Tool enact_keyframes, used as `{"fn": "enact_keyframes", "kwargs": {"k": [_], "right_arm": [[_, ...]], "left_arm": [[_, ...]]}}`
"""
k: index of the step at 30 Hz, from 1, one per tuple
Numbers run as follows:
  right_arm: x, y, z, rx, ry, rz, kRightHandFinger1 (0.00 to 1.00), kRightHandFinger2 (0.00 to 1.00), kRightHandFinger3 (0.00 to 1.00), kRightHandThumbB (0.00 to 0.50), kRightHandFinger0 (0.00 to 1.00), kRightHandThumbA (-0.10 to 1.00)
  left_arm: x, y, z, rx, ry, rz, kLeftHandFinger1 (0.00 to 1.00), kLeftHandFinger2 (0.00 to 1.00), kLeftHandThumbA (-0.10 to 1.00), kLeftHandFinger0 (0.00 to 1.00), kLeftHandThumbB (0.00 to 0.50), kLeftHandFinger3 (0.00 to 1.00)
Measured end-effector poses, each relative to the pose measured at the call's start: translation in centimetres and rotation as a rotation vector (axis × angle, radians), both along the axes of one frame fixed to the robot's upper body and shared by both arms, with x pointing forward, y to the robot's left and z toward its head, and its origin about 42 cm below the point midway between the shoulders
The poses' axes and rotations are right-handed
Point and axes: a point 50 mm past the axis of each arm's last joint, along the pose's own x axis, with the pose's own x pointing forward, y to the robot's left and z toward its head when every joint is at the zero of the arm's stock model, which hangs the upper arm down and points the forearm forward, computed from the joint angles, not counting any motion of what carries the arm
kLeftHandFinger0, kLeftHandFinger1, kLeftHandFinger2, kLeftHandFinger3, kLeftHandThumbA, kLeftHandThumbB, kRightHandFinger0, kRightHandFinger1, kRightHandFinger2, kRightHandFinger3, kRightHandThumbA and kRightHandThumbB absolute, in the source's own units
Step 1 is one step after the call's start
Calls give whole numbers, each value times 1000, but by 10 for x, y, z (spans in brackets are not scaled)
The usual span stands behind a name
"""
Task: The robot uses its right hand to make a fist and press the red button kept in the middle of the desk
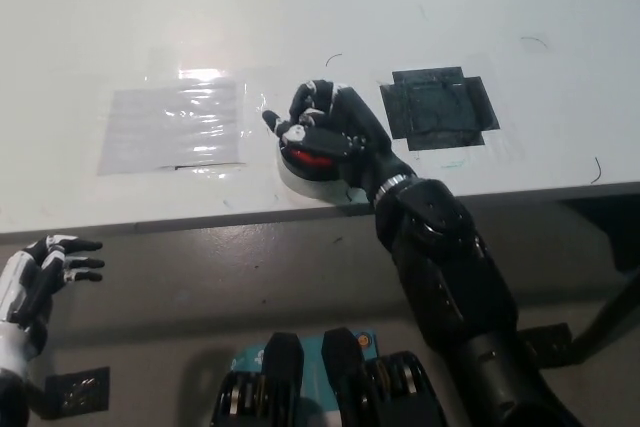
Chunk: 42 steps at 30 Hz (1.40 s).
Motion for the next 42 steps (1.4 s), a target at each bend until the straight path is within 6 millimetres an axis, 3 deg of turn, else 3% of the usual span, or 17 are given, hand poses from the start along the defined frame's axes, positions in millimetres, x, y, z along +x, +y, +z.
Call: {"fn": "enact_keyframes", "kwargs": {"k": [3, 6, 11, 15, 19, 23, 27, 30, 31, 37, 39, 40, 41, 42], "right_arm": [[-2, -1, -5, 5, 13, -3, 0, 282, 331, 62, 0, 631], [-6, -3, -13, 15, 34, -9, 18, 335, 391, 39, 0, 644], [-9, -7, -24, 26, 69, -12, 0, 315, 351, 41, 0, 663], [-11, -8, -30, 26, 85, -7, 0, 291, 326, 66, 0, 666], [-11, -8, -32, 24, 89, -6, 0, 282, 324, 87, 0, 680], [-11, -8, -32, 24, 91, -5, 0, 276, 311, 52, 0, 658], [-11, -8, -33, 24, 94, -3, 0, 274, 310, 56, 0, 651], [-11, -9, -33, 24, 92, -1, 0, 276, 312, 56, 0, 661], [-11, -9, -33, 25, 92, -1, 0, 280, 316, 63, 0, 669], [-11, -8, -31, 28, 90, 0, 0, 280, 312, 61, 0, 655], [-11, -8, -30, 27, 92, 1, 0, 275, 300, 78, 0, 655], [-11, -8, -29, 26, 93, 2, 1, 293, 325, 120, 0, 726], [-10, -8, -28, 25, 94, 3, 0, 269, 303, 75, 0, 661], [-10, -8, -27, 23, 96, 5, 0, 256, 297, 90, 0, 660]], "left_arm": [[5, -1, 5, -1, -14, -4, 417, 481, 603, 430, 67, 531], [7, -2, 7, 0, -20, -6, 433, 508, 616, 454, 65, 583], [8, -2, 7, 3, -18, -8, 449, 527, 610, 456, 32, 585], [8, -2, 8, 9, -19, -11, 488, 566, 622, 498, 42, 596], [9, -2, 9, 11, -20, -13, 462, 540, 624, 467, 40, 578], [10, -2, 9, 9, -21, -14, 441, 514, 600, 454, 45, 567], [11, -2, 9, 7, -19, -14, 454, 522, 611, 465, 58, 566], [10, -2, 9, 9, -20, -15, 455, 526, 625, 464, 31, 582], [10, -2, 9, 10, -20, -16, 449, 518, 620, 467, 54, 577], [10, -2, 9, 13, -20, -16, 461, 545, 626, 483, 72, 612], [10, -1, 9, 13, -18, -15, 448, 518, 609, 458, 53, 567], [9, -1, 8, 12, -17, -15, 443, 514, 608, 452, 52, 562], [9, -1, 8, 11, -17, -15, 438, 509, 607, 449, 54, 557], [8, -1, 8, 11, -15, -15, 443, 519, 616, 462, 60, 576]]}}
